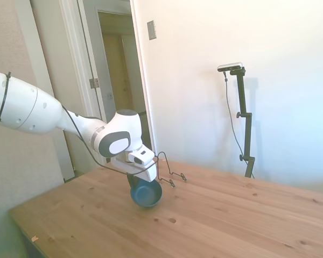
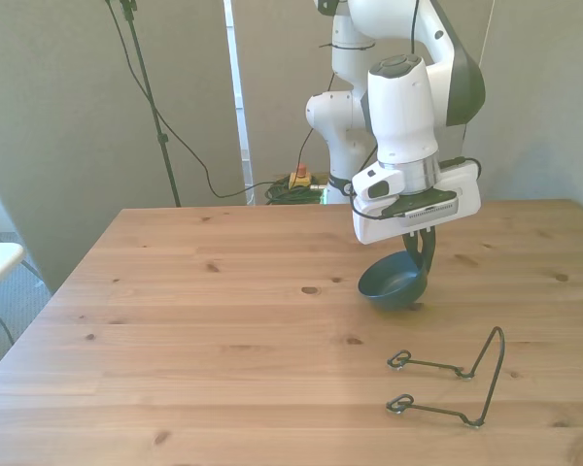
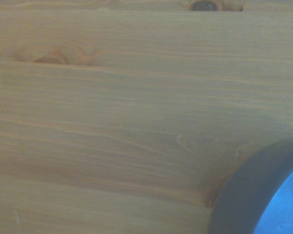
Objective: Unload the bowl
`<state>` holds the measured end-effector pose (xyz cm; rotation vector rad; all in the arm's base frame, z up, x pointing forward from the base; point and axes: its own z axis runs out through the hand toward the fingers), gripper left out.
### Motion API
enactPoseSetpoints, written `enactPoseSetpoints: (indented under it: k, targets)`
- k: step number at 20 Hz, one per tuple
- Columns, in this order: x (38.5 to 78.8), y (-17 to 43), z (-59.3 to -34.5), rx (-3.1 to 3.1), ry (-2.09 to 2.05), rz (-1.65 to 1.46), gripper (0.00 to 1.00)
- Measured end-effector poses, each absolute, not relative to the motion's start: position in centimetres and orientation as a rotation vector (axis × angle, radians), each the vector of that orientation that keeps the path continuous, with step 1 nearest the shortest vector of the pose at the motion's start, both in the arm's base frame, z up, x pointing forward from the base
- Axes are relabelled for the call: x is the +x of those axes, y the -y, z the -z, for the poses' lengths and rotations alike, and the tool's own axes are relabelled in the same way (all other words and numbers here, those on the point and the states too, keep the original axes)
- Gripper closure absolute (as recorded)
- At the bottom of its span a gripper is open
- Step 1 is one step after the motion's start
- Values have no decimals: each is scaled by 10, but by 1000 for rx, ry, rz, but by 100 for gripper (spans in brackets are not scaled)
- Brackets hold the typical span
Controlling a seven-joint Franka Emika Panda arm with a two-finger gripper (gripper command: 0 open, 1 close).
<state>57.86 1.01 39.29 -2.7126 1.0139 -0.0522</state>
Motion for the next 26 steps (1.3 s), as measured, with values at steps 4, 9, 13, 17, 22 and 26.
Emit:
enactPoseSetpoints:
  k: [4, 9, 13, 17, 22, 26]
  targets:
    - [583, -12, -392, -2715, -1033, 25, 0]
    - [586, -11, -385, -2720, -1031, 2, 0]
    - [588, -12, -387, -2720, -1026, 8, 0]
    - [590, -11, -397, -2714, -1021, 35, 0]
    - [578, -15, -422, -2729, -1005, 116, 0]
    - [558, -22, -444, -2753, -1020, 222, 0]
